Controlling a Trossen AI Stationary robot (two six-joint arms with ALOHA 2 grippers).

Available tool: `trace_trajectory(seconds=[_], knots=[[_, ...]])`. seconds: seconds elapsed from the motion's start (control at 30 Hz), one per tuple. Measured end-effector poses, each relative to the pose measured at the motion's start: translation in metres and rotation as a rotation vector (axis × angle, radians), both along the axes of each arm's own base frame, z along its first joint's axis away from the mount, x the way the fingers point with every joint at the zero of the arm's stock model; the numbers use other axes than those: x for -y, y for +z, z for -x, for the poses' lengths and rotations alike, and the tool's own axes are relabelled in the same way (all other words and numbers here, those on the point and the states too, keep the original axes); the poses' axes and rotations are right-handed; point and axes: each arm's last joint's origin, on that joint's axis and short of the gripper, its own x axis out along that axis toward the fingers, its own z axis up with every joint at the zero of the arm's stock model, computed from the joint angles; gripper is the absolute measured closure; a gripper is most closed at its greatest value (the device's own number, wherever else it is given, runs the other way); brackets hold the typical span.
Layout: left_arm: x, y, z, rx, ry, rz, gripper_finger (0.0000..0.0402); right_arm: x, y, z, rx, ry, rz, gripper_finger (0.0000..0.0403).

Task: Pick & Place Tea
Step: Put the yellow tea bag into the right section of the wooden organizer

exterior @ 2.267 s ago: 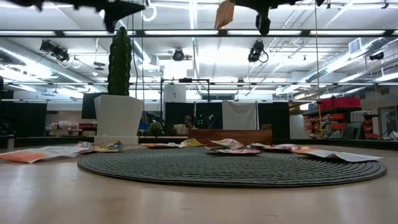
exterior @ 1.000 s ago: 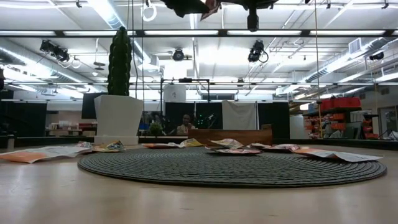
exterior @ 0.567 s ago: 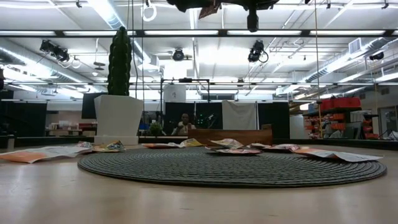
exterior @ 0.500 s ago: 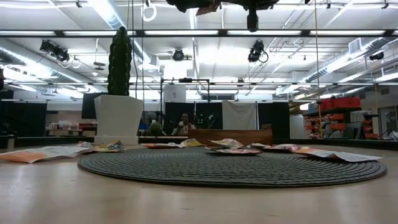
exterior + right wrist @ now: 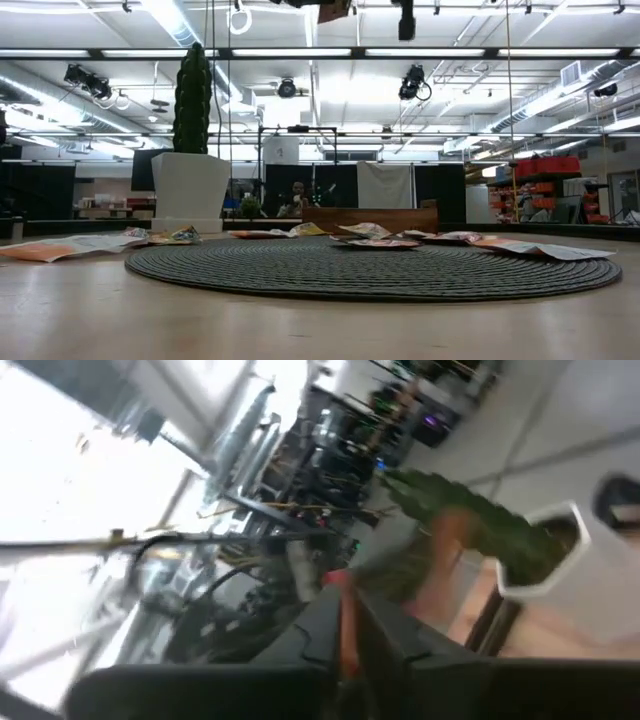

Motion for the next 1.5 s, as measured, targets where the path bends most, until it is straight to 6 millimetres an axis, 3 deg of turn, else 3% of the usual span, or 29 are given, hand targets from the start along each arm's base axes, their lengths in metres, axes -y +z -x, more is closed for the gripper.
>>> trace_trajectory(seconds=[0.2,0.33,0.47,0.63,1.2,1.37,1.5], knots=[[0.003,0.014,0.011,0.158,-0.095,0.191,0.0387,0.001,0.017,0.021,-0.014,0.022,0.279,0.0265],[0.004,0.024,0.019,0.249,-0.328,0.374,0.0387,0.009,0.020,0.035,-0.062,0.096,0.405,0.0217],[0.000,0.026,0.020,0.267,-0.581,0.586,0.0387,0.017,0.017,0.040,-0.083,0.215,0.477,0.0196],[-0.001,0.023,0.018,0.250,-0.655,0.698,0.0387,0.016,0.022,0.038,-0.142,0.331,0.598,0.0200],[-0.001,0.023,0.018,0.260,-0.651,0.705,0.0386,0.002,0.037,0.009,-0.278,0.498,0.719,0.0209],[-0.001,0.023,0.018,0.260,-0.642,0.705,0.0386,0.002,0.040,0.006,-0.272,0.516,0.739,0.0248],[-0.001,0.023,0.018,0.259,-0.641,0.698,0.0386,0.001,0.039,0.006,-0.268,0.541,0.751,0.0309]])
